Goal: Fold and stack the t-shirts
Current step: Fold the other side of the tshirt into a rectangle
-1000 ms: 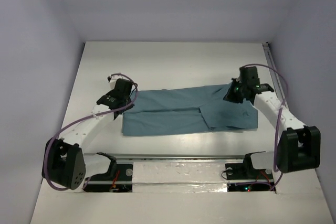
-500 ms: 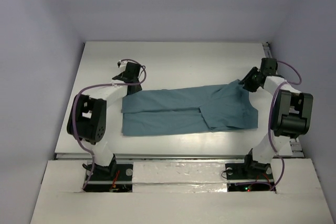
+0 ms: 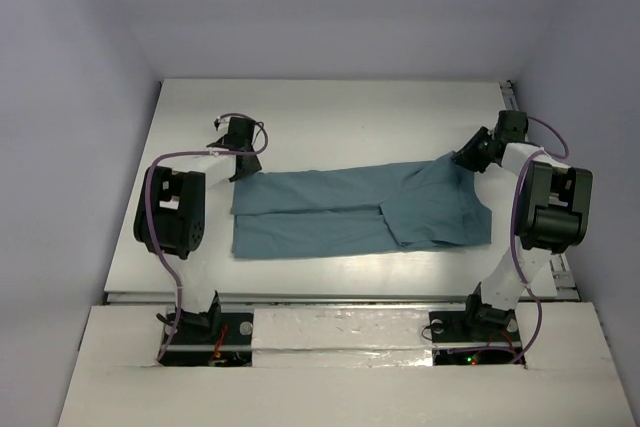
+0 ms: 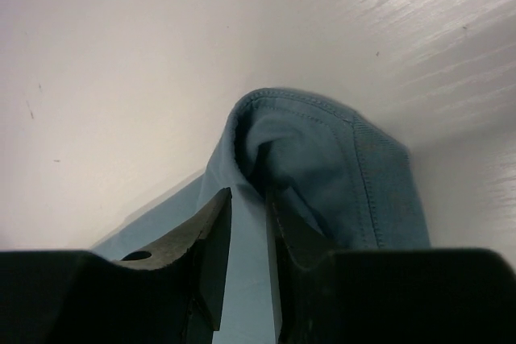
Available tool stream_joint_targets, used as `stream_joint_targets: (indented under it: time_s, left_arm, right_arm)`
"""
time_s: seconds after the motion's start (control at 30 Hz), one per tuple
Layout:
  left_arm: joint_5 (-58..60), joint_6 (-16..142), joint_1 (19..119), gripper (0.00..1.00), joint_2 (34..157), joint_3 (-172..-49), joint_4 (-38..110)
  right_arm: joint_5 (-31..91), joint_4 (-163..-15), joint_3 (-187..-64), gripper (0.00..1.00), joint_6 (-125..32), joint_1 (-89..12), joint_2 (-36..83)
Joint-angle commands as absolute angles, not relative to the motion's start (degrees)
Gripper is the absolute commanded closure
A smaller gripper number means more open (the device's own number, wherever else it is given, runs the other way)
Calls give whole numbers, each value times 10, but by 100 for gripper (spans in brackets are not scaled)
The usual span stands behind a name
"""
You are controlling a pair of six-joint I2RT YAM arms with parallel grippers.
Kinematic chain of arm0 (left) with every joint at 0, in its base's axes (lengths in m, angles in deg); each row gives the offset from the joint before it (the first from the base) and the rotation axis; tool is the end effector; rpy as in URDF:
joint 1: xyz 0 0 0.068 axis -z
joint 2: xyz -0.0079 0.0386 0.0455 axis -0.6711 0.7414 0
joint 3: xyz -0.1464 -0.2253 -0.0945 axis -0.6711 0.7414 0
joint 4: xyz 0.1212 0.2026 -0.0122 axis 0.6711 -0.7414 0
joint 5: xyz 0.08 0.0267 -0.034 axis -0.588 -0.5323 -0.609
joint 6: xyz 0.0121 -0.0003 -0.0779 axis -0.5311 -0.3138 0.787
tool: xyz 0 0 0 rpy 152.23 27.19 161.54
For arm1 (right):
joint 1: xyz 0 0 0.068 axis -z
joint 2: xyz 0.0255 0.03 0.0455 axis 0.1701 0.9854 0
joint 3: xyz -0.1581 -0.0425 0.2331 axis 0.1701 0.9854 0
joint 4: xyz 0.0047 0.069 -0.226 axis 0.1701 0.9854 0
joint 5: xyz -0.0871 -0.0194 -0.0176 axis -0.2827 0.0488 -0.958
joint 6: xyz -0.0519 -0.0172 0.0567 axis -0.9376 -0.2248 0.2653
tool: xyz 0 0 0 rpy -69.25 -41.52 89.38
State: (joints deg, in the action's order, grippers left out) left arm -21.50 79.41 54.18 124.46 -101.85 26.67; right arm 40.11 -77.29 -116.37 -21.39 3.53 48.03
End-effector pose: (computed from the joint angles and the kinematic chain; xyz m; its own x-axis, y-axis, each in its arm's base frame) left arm 0.3806 -0.0638 0.1787 -0.6648 -0.3242 -0.6730 -0.3084 0.9397 -0.1480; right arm 0.3827 -0.0696 0.1822 -0.6264 0.6625 -0.4107 0.4258 0.7322 0.5316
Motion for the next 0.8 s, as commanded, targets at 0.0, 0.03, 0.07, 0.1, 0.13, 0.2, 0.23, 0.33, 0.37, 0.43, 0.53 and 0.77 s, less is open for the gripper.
stream_joint_targets:
  time_s: [0.0, 0.03, 0.07, 0.1, 0.13, 0.2, 0.23, 0.33, 0.37, 0.43, 0.53, 0.77]
  left_arm:
    - [-206, 789, 542, 63, 1252, -1034, 275]
    - [-206, 788, 542, 63, 1253, -1033, 275]
    - [-207, 787, 542, 63, 1255, -1032, 275]
    - [-210, 788, 542, 63, 1257, -1030, 275]
    - [-210, 788, 542, 63, 1258, -1026, 277]
    - [-209, 792, 542, 63, 1262, -1025, 278]
    - [-209, 793, 542, 63, 1261, -1024, 279]
    - [-210, 792, 542, 64, 1262, -1022, 279]
    - [-212, 791, 542, 64, 1263, -1022, 279]
    - [-211, 791, 542, 64, 1264, -1020, 281]
    - [-213, 790, 537, 64, 1269, -1017, 282]
    - [-220, 792, 521, 65, 1270, -1003, 285]
  right_arm:
    - [413, -811, -1162, 74, -215, 32, 471]
    - [410, -810, -1163, 77, -215, 32, 471]
    - [409, -809, -1163, 82, -215, 32, 475]
    - [411, -806, -1170, 83, -216, 32, 478]
    - [414, -802, -1175, 83, -218, 32, 483]
    - [414, -793, -1182, 80, -220, 32, 491]
    - [412, -791, -1183, 77, -222, 32, 491]
    - [413, -793, -1181, 76, -225, 37, 490]
    - [411, -791, -1181, 79, -225, 37, 490]
    - [413, -793, -1179, 79, -226, 37, 490]
    - [407, -791, -1177, 95, -225, 37, 487]
    - [360, -793, -1145, 100, -205, 64, 460]
